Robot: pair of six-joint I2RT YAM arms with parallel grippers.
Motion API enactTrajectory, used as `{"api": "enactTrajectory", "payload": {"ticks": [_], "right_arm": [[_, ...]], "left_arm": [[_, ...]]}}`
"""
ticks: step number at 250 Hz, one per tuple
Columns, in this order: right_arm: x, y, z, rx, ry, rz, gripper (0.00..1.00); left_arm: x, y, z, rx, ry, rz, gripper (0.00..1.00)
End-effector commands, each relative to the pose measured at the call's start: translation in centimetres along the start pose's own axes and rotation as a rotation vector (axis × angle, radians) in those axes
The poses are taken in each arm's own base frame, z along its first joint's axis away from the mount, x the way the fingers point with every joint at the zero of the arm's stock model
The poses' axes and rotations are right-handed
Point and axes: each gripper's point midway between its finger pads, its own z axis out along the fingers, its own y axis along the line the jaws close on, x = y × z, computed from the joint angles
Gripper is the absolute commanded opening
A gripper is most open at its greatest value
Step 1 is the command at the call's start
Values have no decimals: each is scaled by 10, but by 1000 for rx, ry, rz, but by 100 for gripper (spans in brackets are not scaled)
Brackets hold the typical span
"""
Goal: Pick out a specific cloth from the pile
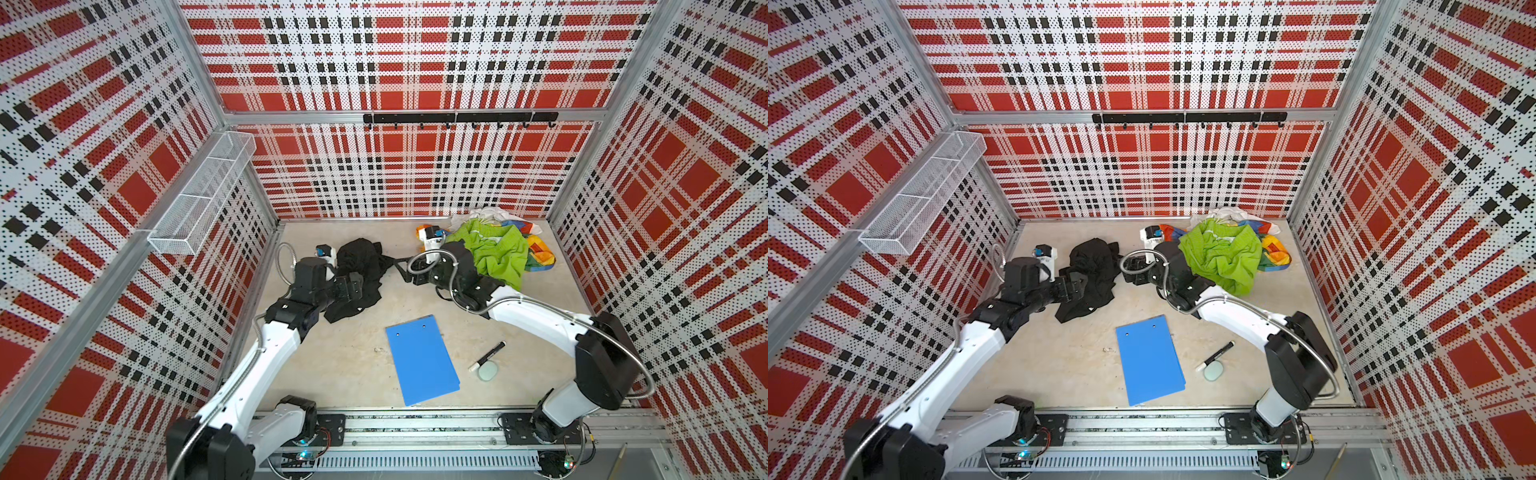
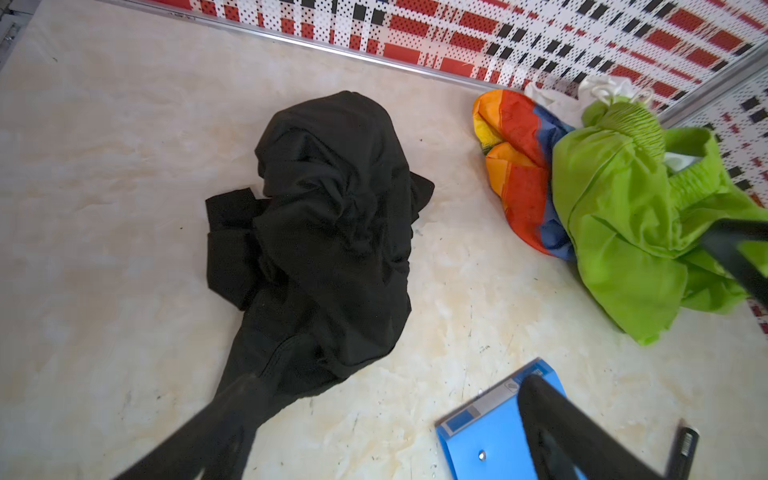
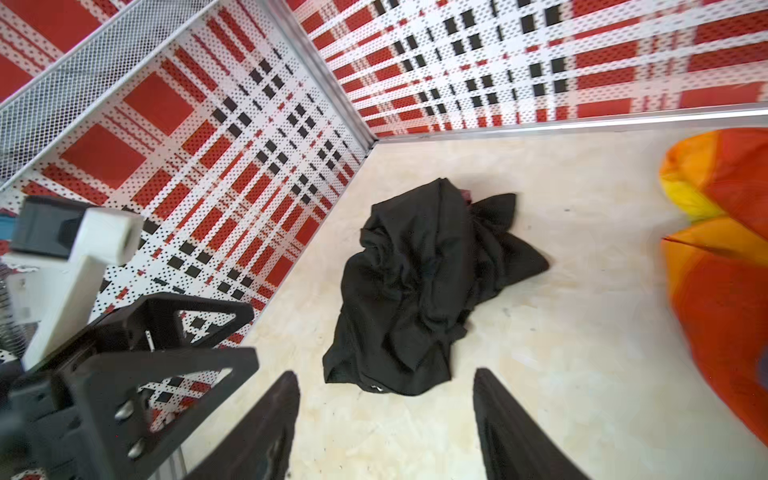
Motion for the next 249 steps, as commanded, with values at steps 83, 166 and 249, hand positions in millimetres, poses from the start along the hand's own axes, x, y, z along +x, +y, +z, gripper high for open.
{"api": "enactTrajectory", "payload": {"ticks": [83,166,249], "right_arm": [[-22,-19,-74,118,-122,-59,73],[-22,-41,-111,215,-143,-72,75],[-17,-46,-119,233,-143,-65,75]], "left_arm": [[-40,38,134,-258,52,-43,93],[27,56,209,-248,198,-79,78],[33,56,235,-233,196,-122,80]]}}
